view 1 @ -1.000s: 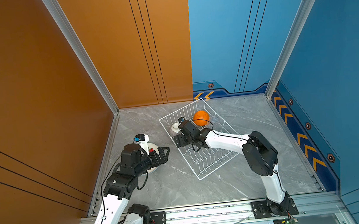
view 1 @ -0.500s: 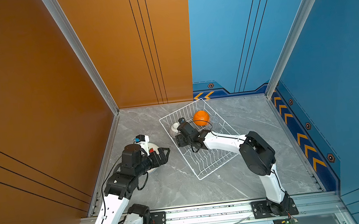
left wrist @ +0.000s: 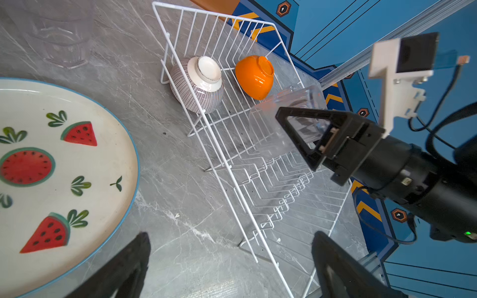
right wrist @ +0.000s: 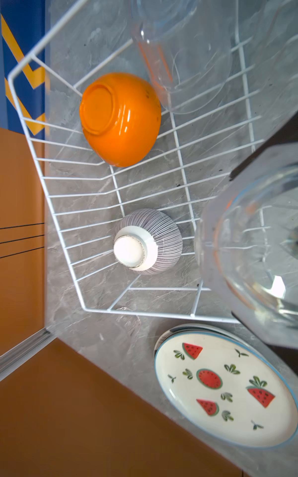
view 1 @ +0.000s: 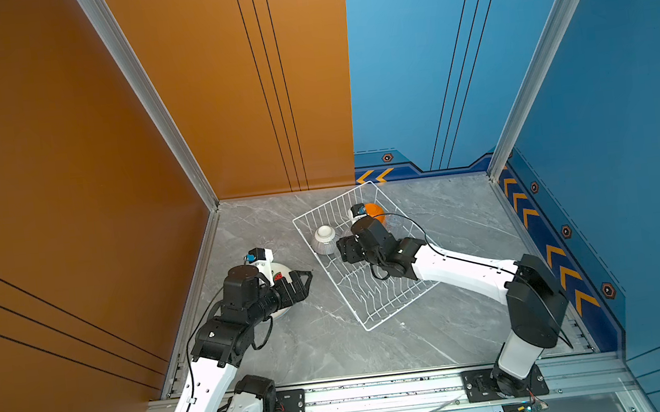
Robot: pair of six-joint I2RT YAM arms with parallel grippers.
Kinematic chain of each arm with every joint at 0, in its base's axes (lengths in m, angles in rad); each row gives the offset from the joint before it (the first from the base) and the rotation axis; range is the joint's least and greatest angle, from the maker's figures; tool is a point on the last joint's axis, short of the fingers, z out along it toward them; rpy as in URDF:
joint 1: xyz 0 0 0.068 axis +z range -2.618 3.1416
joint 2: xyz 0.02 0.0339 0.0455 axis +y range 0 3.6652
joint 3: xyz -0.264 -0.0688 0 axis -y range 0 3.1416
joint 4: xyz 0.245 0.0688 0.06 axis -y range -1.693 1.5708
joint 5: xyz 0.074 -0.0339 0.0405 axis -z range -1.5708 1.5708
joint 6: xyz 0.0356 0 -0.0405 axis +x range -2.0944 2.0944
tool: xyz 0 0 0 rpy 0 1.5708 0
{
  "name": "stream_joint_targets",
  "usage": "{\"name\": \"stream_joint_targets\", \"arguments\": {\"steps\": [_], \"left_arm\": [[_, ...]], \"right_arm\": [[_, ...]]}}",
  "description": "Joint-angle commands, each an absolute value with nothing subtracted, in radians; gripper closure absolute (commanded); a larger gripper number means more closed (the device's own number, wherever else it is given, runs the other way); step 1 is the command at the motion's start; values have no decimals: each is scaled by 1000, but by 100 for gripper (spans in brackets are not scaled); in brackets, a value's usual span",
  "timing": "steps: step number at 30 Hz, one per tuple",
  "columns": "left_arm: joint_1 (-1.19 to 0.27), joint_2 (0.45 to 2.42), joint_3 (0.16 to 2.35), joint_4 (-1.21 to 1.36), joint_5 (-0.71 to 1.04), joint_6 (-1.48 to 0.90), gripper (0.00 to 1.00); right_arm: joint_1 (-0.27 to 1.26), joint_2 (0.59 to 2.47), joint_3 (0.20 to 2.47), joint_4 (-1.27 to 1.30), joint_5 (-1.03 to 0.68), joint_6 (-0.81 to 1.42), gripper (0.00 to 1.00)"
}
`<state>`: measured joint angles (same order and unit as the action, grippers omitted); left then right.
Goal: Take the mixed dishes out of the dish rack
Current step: 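Lift the clear cup toward the left gripper while the left reaches over the rack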
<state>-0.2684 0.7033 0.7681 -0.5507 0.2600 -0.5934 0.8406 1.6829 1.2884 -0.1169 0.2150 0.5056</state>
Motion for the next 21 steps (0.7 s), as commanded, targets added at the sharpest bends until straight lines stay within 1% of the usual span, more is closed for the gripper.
{"name": "stream_joint_targets", "arguments": {"steps": [1,4,7,12,21], "left_arm": [[-266,691,737,-490,302,-621,2],[-278,689,713,-427,315,-635,2],[-314,676,678,-335,287,-648,2],[-382,658,568,-62,264,-724,2],[-483,743,511,184,250,-716,2]], "right_arm": [[828,1586,1220,-60,216,585,45],[826,1516,1176,-58,197,614,45],[822,1452,1136,-66,173,646,45],[815,1359,1097,-97,135,690,45],[788,1243,1052,-141,89,769,44]]}}
